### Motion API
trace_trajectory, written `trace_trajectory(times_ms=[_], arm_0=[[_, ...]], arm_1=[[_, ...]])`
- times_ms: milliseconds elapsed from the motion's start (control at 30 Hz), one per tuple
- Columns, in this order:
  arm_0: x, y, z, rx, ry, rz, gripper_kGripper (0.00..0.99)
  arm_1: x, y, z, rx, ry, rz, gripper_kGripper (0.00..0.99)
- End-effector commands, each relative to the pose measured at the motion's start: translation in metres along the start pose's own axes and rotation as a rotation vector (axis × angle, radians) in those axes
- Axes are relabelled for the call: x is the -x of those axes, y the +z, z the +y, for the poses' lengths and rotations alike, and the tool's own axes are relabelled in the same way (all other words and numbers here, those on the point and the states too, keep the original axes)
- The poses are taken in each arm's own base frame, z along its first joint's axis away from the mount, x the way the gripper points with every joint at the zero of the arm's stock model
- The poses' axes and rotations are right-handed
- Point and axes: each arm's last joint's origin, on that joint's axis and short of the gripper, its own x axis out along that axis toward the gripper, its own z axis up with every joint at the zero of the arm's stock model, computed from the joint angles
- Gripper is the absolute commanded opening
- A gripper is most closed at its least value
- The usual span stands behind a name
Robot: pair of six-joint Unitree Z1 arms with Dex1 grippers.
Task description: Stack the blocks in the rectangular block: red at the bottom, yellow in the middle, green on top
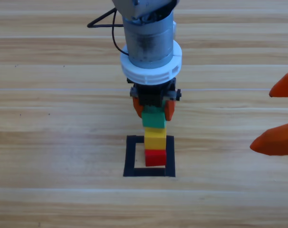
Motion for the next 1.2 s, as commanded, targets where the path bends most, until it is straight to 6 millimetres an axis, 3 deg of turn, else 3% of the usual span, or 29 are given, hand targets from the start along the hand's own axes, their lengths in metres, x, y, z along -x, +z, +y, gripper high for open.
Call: trace_trajectory(times_ms=[33, 267, 800, 867, 900, 967, 1000, 1033, 1200], arm_0=[[-0.035, -0.007, -0.014, -0.027, 0.069, 0.059, 0.005], [-0.046, -0.006, -0.014, -0.01, 0.091, 0.069, 0.006], [-0.046, -0.004, -0.016, 0.023, 0.084, 0.064, 0.032], [-0.045, -0.004, -0.016, 0.022, 0.08, 0.06, 0.112], [-0.043, -0.004, -0.016, 0.022, 0.078, 0.058, 0.282], [-0.039, -0.005, -0.015, 0.025, 0.069, 0.054, 0.746], [-0.037, -0.005, -0.016, 0.026, 0.065, 0.052, 0.908], [-0.034, -0.006, -0.015, 0.027, 0.063, 0.05, 0.979], [-0.019, -0.01, -0.011, 0.029, 0.048, 0.034, 0.99]], arm_1=[[-0.023, -0.005, -0.006, -0.02, 0.014, 0.083, 0.99], [-0.025, -0.005, -0.006, -0.019, 0.015, 0.09, 0.99], [-0.028, -0.005, -0.006, -0.014, 0.021, 0.098, 0.99], [-0.028, -0.005, -0.006, -0.014, 0.024, 0.097, 0.99], [-0.028, -0.005, -0.006, -0.014, 0.024, 0.096, 0.99], [-0.028, -0.005, -0.006, -0.014, 0.024, 0.099, 0.99], [-0.028, -0.005, -0.006, -0.014, 0.024, 0.099, 0.99], [-0.028, -0.005, -0.006, -0.014, 0.025, 0.099, 0.99], [-0.029, -0.006, -0.006, -0.01, 0.027, 0.103, 0.99]])
